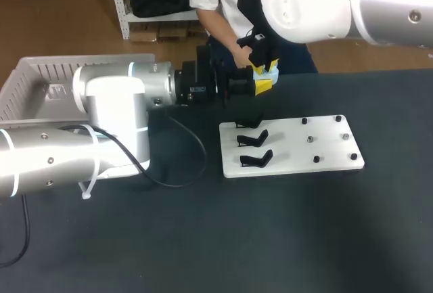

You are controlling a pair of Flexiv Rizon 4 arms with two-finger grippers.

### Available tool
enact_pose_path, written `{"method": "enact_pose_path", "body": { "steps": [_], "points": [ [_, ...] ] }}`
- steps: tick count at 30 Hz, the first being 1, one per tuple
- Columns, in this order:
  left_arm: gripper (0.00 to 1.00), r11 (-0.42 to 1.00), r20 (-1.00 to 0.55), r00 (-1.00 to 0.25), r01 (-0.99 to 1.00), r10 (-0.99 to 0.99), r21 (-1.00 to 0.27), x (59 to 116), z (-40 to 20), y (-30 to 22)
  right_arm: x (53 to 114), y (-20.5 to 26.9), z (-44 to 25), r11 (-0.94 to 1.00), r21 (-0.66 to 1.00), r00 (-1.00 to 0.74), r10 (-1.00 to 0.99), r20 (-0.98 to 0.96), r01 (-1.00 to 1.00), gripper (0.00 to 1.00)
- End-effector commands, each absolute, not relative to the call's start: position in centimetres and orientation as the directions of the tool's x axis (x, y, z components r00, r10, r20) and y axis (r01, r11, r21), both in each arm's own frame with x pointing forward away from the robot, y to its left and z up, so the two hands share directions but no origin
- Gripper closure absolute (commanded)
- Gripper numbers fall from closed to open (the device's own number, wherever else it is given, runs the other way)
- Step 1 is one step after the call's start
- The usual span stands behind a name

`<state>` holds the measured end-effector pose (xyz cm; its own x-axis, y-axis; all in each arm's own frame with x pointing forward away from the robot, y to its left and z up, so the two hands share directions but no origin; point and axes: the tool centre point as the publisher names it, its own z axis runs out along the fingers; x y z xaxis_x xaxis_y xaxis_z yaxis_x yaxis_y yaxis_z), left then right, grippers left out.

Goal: Pick up each earbud case from the left stands, insert the matching earbuds, close the lid, and place the case in the box.

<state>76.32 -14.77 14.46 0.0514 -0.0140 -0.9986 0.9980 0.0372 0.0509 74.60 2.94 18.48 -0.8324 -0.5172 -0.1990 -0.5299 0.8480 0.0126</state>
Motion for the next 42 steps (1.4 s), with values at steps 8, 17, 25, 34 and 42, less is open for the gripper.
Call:
{"method": "enact_pose_path", "body": {
  "steps": [8, 17, 25, 34, 42],
  "points": [
    [1.00, 0.043, -0.998, 0.058, 0.997, -0.020, 0.057, 76.1, 14.5, -14.7, 74.4, 2.8, 18.0, 0.851, 0.011, -0.835, -0.513, -0.200, -0.525, 0.73],
    [1.00, 0.043, -0.998, 0.058, 0.997, -0.020, 0.057, 76.1, 14.5, -14.7, 74.2, 2.8, 18.2, 0.854, 0.026, -0.838, -0.505, -0.206, -0.520, 0.62],
    [1.00, 0.043, -0.998, 0.058, 0.997, -0.020, 0.057, 76.1, 14.5, -14.7, 74.3, 3.2, 18.5, 0.851, 0.064, -0.842, -0.499, -0.206, -0.521, 0.60],
    [1.00, 0.043, -0.998, 0.058, 0.997, -0.020, 0.057, 76.1, 14.5, -14.7, 74.4, 3.3, 19.0, 0.859, 0.096, -0.855, -0.478, -0.200, -0.503, 0.59],
    [1.00, 0.043, -0.998, 0.058, 0.997, -0.020, 0.057, 76.1, 14.5, -14.7, 74.6, 3.4, 19.8, 0.863, 0.093, -0.856, -0.469, -0.219, -0.497, 0.57]
  ]
}}
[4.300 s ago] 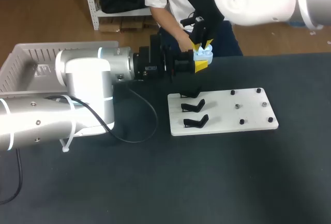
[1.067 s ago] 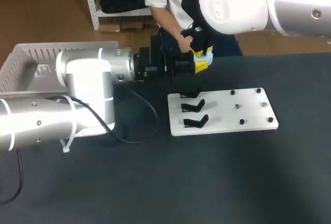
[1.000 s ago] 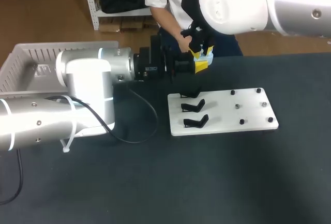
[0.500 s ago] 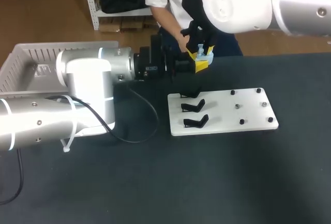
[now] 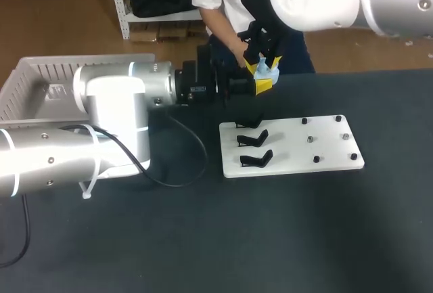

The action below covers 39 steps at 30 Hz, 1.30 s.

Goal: Pick up each earbud case from the left stands, insert the matching earbuds, close the lid, and place the case in the box.

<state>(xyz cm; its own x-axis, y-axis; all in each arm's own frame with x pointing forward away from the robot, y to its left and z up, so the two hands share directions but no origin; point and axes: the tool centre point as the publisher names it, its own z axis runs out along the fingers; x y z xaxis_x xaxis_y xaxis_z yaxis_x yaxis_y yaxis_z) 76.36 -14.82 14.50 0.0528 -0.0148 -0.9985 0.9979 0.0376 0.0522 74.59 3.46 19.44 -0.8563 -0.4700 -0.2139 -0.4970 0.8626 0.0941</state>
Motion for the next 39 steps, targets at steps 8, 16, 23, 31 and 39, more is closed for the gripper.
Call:
{"method": "enact_pose_path", "body": {
  "steps": [8, 16, 23, 31, 39],
  "points": [
    [1.00, 0.043, -0.998, 0.058, 0.997, -0.020, 0.057, 76.1, 14.5, -14.7, 75.5, 3.7, 22.6, 0.859, 0.107, -0.839, -0.450, -0.305, -0.500, 0.57],
    [1.00, 0.043, -0.998, 0.058, 0.997, -0.020, 0.057, 76.1, 14.5, -14.7, 79.8, 3.3, 23.1, 0.885, 0.117, -0.845, -0.382, -0.374, -0.452, 0.55],
    [1.00, 0.043, -0.998, 0.058, 0.997, -0.020, 0.057, 76.1, 14.5, -14.7, 82.1, 2.1, 21.0, 0.910, 0.125, -0.875, -0.331, -0.353, -0.394, 0.57],
    [1.00, 0.043, -0.998, 0.058, 0.997, -0.020, 0.057, 76.1, 14.5, -14.7, 81.2, 1.7, 19.1, 0.917, 0.141, -0.897, -0.317, -0.310, -0.373, 0.57],
    [1.00, 0.043, -0.998, 0.058, 0.997, -0.020, 0.057, 76.1, 14.5, -14.7, 79.1, 1.2, 18.2, 0.919, 0.150, -0.906, -0.313, -0.285, -0.364, 0.56]
  ]
}}
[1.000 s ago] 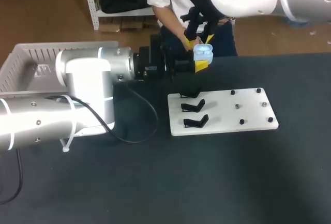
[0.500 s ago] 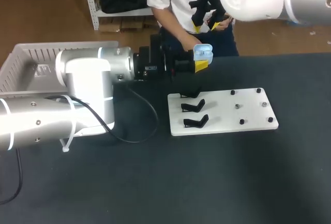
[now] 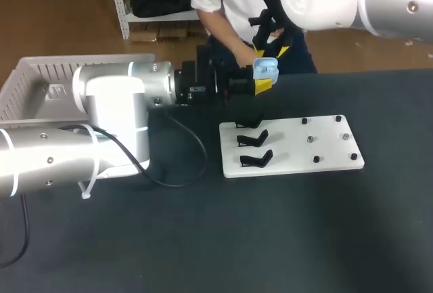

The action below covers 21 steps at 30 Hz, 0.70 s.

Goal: Pick up each earbud case from the left stands, insert the matching earbuds, close the lid, and place the case in the box.

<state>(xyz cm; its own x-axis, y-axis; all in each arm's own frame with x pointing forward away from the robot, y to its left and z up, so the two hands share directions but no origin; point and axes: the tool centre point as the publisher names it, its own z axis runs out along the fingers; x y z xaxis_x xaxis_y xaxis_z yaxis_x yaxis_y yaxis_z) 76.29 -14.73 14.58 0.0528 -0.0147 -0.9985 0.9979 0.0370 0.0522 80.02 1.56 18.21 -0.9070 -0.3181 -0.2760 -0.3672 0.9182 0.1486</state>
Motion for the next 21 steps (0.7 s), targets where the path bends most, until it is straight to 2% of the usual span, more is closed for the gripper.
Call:
{"method": "enact_pose_path", "body": {
  "steps": [1, 13, 21],
  "points": [
    [1.00, 0.043, -0.998, 0.058, 0.997, -0.020, 0.057, 76.1, 14.5, -14.7, 78.9, 1.2, 18.2, 0.920, 0.153, -0.908, -0.309, -0.284, -0.361, 0.56],
    [1.00, 0.043, -0.998, 0.058, 0.997, -0.020, 0.057, 76.1, 14.5, -14.7, 78.0, 1.0, 17.8, 0.921, 0.182, -0.914, -0.284, -0.289, -0.344, 0.55],
    [1.00, 0.043, -0.998, 0.058, 0.997, -0.020, 0.057, 76.1, 14.5, -14.7, 78.0, -1.7, 20.5, 0.938, 0.210, -0.908, -0.184, -0.377, -0.277, 0.48]
  ]
}}
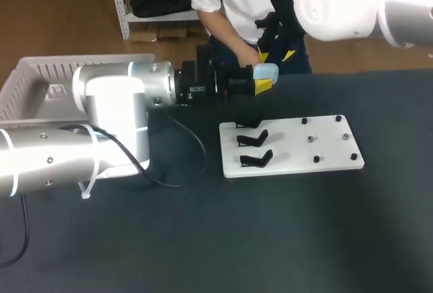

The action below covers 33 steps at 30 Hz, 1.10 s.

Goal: Pick up each earbud case from the left stands, insert the matching earbuds, close the lid, and place the case in the box.

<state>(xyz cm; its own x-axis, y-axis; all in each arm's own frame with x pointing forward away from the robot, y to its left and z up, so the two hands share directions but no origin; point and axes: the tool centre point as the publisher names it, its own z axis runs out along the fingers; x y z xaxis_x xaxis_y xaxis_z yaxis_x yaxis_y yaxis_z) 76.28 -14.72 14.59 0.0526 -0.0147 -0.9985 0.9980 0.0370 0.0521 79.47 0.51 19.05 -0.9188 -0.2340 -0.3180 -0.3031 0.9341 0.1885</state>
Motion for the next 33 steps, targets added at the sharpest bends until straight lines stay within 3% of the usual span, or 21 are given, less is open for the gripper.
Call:
{"method": "enact_pose_path", "body": {
  "steps": [1, 3, 7, 21, 33],
  "points": [
    [1.00, 0.043, -0.998, 0.058, 0.997, -0.020, 0.057, 76.1, 14.5, -14.7, 77.9, -2.3, 21.0, 0.936, 0.227, -0.907, -0.166, -0.388, -0.268, 0.46],
    [1.00, 0.043, -0.998, 0.058, 0.997, -0.020, 0.057, 76.1, 14.5, -14.7, 77.4, -3.6, 22.0, 0.937, 0.240, -0.895, -0.135, -0.425, -0.256, 0.25],
    [1.00, 0.080, -0.994, 0.107, 0.991, -0.017, 0.106, 76.2, 16.6, -11.8, 75.9, -5.7, 23.4, 0.929, 0.264, -0.866, -0.104, -0.488, -0.260, 0.01],
    [1.00, 0.294, -0.961, 0.237, 0.917, 0.141, 0.269, 76.4, 21.1, 5.4, 72.1, -7.7, 22.8, 0.935, 0.264, -0.840, -0.060, -0.540, -0.236, 0.00],
    [1.00, 0.424, -0.940, 0.157, 0.861, 0.303, 0.281, 80.0, 18.8, 15.6, 69.1, -8.2, 21.6, 0.938, 0.283, -0.834, -0.013, -0.551, -0.201, 0.00]
  ]
}}
